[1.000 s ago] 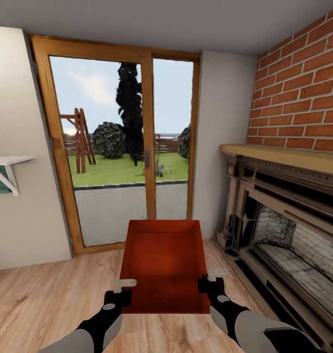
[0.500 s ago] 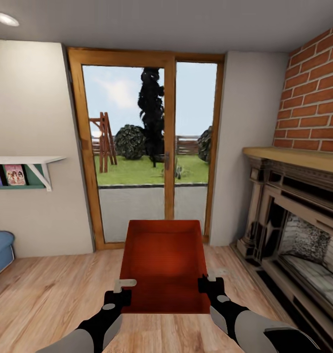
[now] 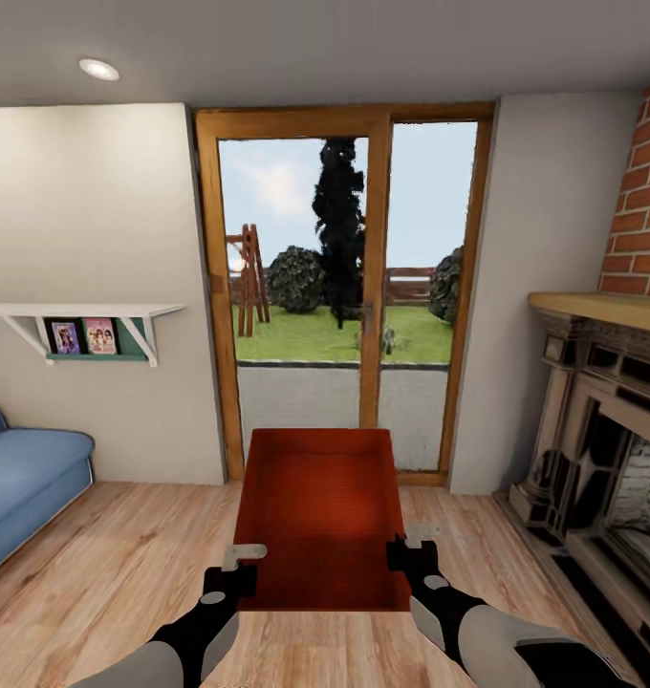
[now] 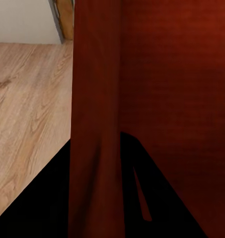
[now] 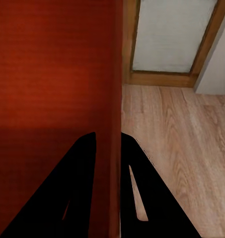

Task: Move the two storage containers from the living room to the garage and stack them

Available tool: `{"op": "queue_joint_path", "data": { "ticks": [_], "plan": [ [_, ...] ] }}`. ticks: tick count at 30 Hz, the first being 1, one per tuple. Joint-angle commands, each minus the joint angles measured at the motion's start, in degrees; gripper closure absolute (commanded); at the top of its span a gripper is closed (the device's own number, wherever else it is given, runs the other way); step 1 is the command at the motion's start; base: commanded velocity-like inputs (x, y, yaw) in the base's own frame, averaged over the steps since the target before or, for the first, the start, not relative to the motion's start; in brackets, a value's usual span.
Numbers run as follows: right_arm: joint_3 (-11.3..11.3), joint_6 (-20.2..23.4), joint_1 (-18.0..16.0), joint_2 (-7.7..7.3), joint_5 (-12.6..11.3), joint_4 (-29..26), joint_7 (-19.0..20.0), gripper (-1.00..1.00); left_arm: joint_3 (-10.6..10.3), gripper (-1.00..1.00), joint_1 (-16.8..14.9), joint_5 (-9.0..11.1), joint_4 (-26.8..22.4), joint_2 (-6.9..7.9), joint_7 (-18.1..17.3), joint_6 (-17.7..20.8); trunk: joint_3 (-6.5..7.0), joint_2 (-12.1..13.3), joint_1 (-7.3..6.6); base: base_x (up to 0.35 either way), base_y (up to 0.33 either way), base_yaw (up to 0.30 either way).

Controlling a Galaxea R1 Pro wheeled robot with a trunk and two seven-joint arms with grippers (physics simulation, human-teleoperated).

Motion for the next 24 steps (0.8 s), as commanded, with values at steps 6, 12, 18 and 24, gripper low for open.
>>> {"op": "queue_joint_path", "data": {
  "ticks": [6,12,18,24],
  "plan": [
    [-1.3,-0.4,-0.1,-0.32,-1.2,0.2,-0.7,1.0,1.4,1.0,-0.1,-0.2,-0.1,0.07,1.2,-0.3,0.03,-0.1,0.01,0.0,-0.201,0.196],
    [-1.3,-0.4,-0.1,-0.32,-1.2,0.2,-0.7,1.0,1.4,1.0,-0.1,-0.2,-0.1,0.08,1.2,-0.3,0.03,-0.1,0.01,0.0,-0.275,0.017],
    [-1.3,-0.4,-0.1,-0.31,-1.2,0.2,-0.7,1.0,1.4,1.0,-0.1,-0.2,-0.1,0.08,1.3,-0.3,0.03,-0.1,0.01,0.0,-0.279,0.099],
    [-1.3,-0.4,-0.1,-0.29,-1.2,0.2,-0.7,1.0,1.5,1.0,-0.1,-0.2,-0.1,0.08,1.2,-0.4,0.03,-0.1,0.01,0.0,-0.279,0.282]
  ]
}}
